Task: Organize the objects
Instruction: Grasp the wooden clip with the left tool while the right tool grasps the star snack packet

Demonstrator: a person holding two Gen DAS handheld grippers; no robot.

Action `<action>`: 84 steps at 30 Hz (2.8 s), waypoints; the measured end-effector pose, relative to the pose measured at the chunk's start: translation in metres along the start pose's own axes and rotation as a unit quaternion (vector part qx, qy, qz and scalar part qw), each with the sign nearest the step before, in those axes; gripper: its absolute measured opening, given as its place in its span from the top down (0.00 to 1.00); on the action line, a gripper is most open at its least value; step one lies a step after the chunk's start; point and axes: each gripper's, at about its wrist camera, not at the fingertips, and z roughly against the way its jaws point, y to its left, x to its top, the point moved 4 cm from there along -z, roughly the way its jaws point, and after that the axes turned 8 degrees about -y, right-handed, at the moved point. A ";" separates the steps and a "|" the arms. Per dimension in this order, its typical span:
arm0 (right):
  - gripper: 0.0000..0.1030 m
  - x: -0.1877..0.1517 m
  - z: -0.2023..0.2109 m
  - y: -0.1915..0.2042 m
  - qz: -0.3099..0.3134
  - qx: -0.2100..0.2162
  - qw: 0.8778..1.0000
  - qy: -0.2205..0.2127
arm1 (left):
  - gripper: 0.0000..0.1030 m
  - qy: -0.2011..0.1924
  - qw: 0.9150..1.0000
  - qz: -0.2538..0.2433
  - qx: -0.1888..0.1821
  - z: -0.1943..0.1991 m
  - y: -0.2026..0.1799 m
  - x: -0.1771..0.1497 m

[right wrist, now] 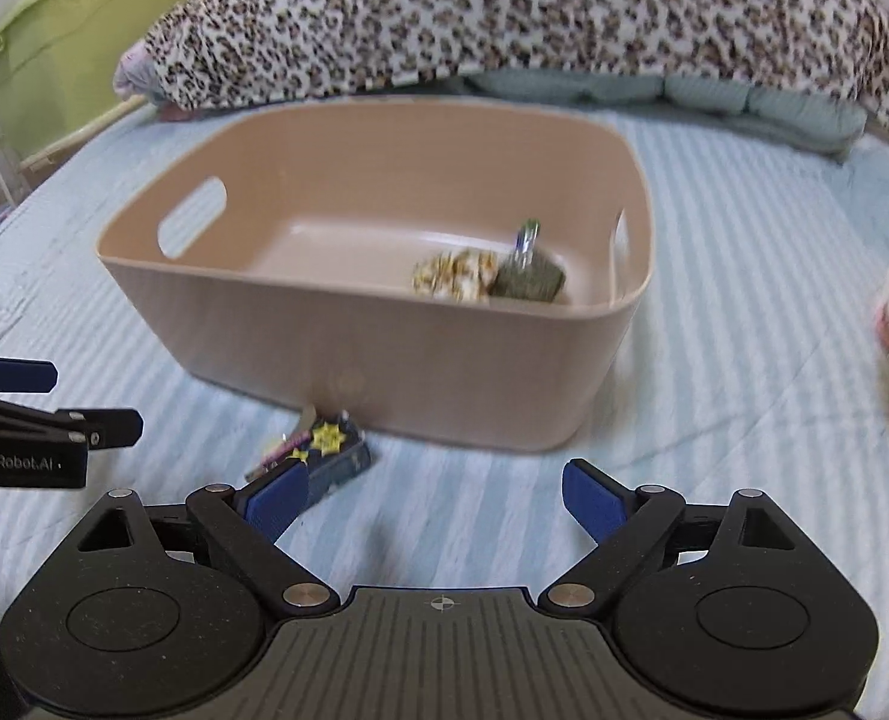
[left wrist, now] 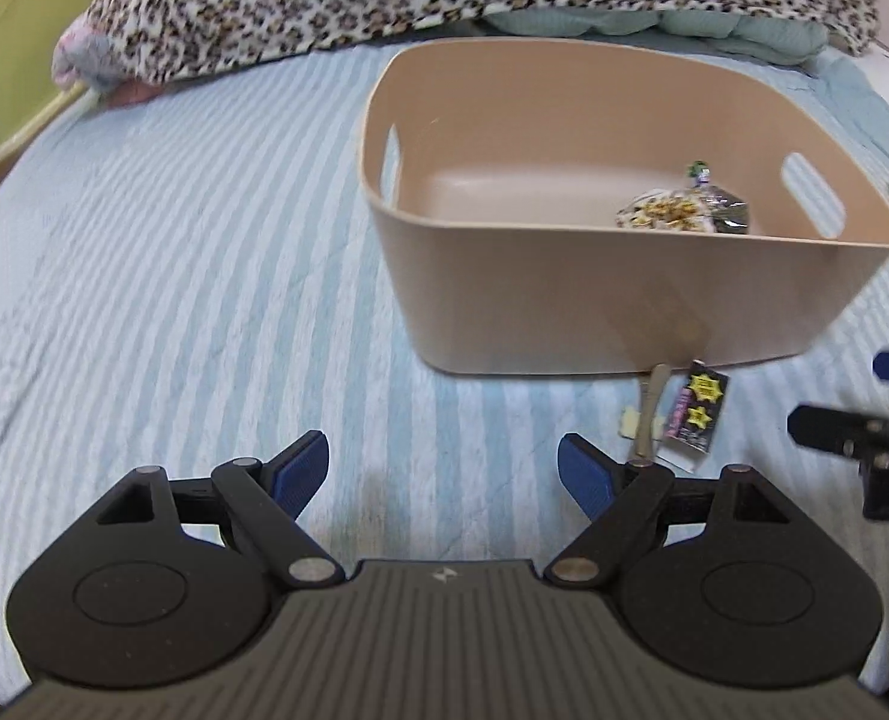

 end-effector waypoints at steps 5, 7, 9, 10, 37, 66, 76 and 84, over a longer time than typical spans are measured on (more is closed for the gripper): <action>0.10 -0.007 -0.020 0.002 -0.039 0.004 0.999 0.015 | 0.18 0.005 1.000 0.015 0.006 -0.017 0.008 -0.003; 0.10 -0.008 -0.027 0.004 -0.048 0.004 0.999 0.015 | 0.18 0.007 1.000 0.022 0.007 -0.023 0.011 -0.004; 0.10 -0.007 -0.033 0.010 -0.044 0.001 0.999 0.004 | 0.18 0.011 1.000 0.028 0.007 -0.030 0.012 -0.005; 0.10 -0.007 -0.037 0.013 -0.042 -0.001 0.999 0.002 | 0.18 0.013 0.999 0.029 0.008 -0.033 0.012 -0.006; 0.10 -0.008 -0.049 0.003 -0.048 -0.023 0.999 0.005 | 0.18 0.030 0.998 0.048 0.006 -0.051 0.000 -0.005; 0.25 -0.033 -0.037 0.028 0.059 -0.010 0.997 0.038 | 0.18 0.038 0.996 0.078 -0.010 -0.046 -0.004 0.001; 0.31 -0.030 -0.027 0.000 0.035 -0.032 0.998 0.029 | 0.18 0.035 0.996 0.068 -0.051 -0.041 -0.030 0.001; 0.32 -0.022 -0.041 -0.016 0.014 -0.046 0.999 0.023 | 0.18 0.028 0.994 0.041 -0.101 -0.047 -0.058 0.002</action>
